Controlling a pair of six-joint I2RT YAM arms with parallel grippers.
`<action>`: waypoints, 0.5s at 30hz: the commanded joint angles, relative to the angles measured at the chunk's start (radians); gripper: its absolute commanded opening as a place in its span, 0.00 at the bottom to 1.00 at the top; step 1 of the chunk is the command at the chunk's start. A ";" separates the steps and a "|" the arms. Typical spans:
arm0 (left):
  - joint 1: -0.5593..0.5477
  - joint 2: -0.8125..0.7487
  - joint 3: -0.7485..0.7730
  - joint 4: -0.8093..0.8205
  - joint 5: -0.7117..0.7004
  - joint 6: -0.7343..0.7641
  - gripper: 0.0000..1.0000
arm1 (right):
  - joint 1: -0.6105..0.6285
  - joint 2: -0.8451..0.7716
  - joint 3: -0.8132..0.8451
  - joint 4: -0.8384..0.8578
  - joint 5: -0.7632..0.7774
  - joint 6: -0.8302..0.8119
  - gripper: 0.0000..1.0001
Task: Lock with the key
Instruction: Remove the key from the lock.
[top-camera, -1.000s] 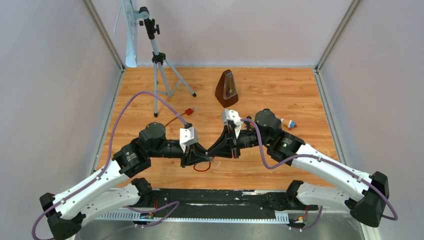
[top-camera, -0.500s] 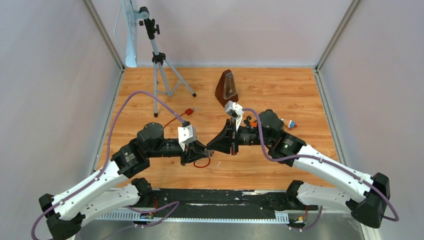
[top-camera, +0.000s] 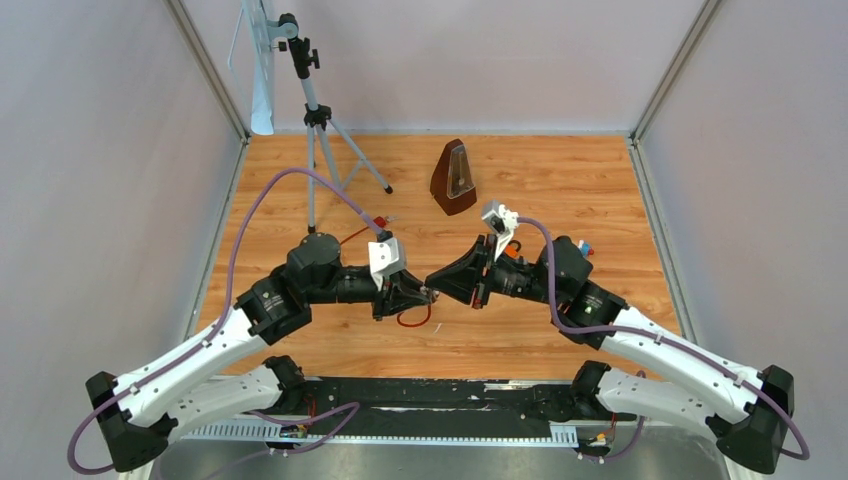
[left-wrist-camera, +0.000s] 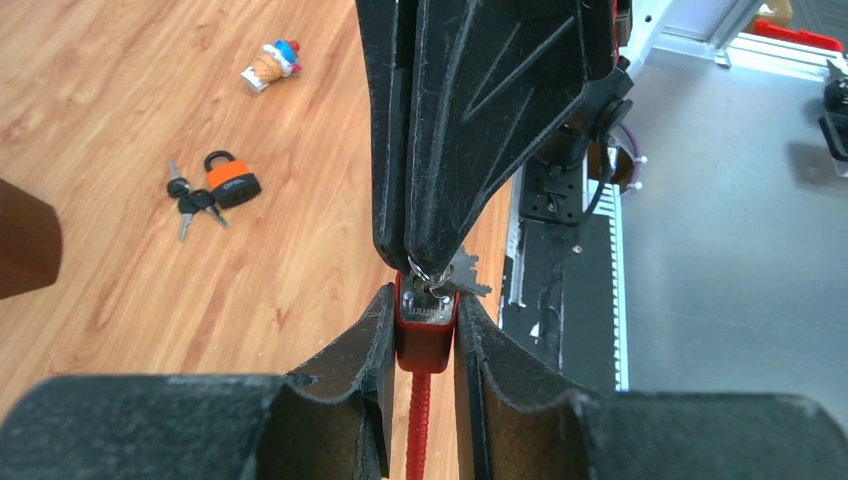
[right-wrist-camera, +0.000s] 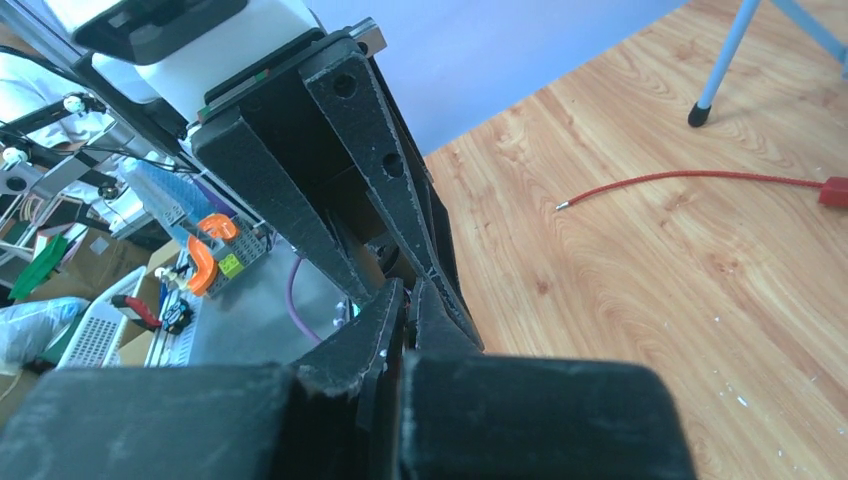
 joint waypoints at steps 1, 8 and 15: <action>0.000 0.072 0.018 -0.137 0.024 -0.001 0.00 | -0.009 -0.087 -0.020 0.323 -0.030 -0.057 0.00; 0.000 0.141 0.042 -0.166 0.141 0.006 0.00 | -0.009 -0.109 -0.046 0.301 -0.305 -0.338 0.00; -0.001 0.132 0.045 -0.198 0.227 0.027 0.00 | -0.013 -0.148 -0.042 0.252 -0.188 -0.378 0.00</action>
